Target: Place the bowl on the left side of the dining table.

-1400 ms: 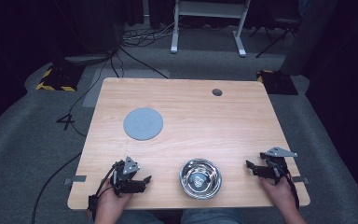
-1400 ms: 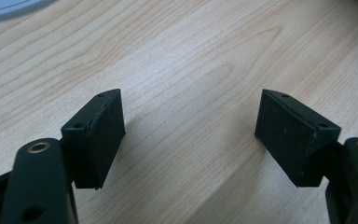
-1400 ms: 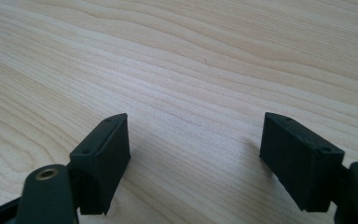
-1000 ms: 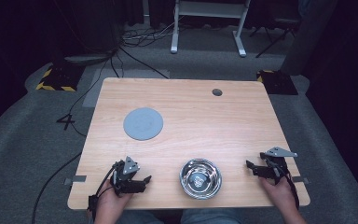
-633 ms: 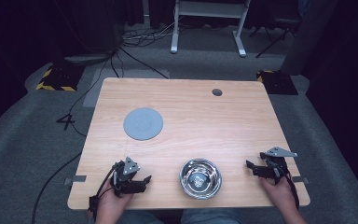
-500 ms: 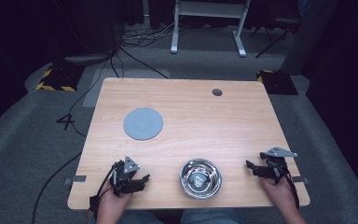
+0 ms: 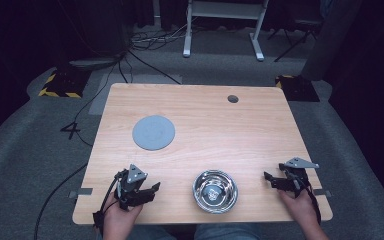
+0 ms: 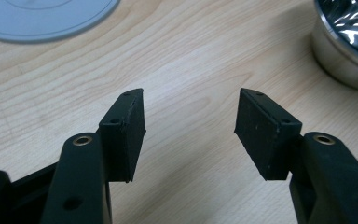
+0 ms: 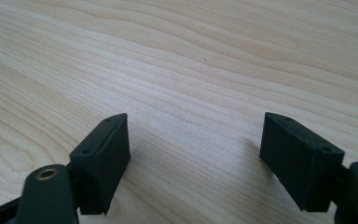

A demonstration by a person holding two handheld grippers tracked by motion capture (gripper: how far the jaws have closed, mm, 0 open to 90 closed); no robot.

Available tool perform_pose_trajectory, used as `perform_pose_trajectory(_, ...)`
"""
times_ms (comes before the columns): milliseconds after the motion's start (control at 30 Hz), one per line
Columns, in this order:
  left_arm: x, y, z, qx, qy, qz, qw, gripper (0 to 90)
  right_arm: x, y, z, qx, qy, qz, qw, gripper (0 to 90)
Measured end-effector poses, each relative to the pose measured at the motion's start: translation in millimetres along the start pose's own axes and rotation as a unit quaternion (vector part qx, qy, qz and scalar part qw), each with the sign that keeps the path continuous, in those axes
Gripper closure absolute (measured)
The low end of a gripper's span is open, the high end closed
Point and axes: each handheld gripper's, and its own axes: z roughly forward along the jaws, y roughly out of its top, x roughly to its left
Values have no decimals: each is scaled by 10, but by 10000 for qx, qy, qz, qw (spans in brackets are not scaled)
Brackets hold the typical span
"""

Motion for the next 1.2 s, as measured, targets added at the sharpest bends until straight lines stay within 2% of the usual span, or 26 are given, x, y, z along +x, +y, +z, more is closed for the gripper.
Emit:
perform_pose_trajectory(233, -112, 127, -84, -182, -85, 86, 9998, 425, 1, 0, 0, 1, -3, -3, 10000, 240)
perform_pose_trajectory(433, -202, 261, -79, -191, -232, 177, 9994, 430, 1, 0, -1, 2, -2, 0, 10000, 240)
perform_pose_trajectory(500, -218, 284, -74, -175, -224, 196, 9994, 433, 1, 0, 0, 2, -2, 0, 10000, 240)
perform_pose_trajectory(700, -309, 419, 19, -109, -373, 384, 9985, 434, 1, 0, 0, 4, -9, -2, 10000, 239)
perform_pose_trajectory(900, -363, 514, 104, -68, -510, 490, 9975, 434, 2, 0, 0, 4, -11, -2, 10000, 238)
perform_pose_trajectory(967, -403, 568, 164, -57, -632, 533, 9966, 434, 2, 0, -1, 6, -12, 1, 10000, 238)
perform_pose_trajectory(1200, -486, 655, 269, -51, -788, 706, 9944, 434, -1, 0, -1, 10, 0, 2, 10000, 237)
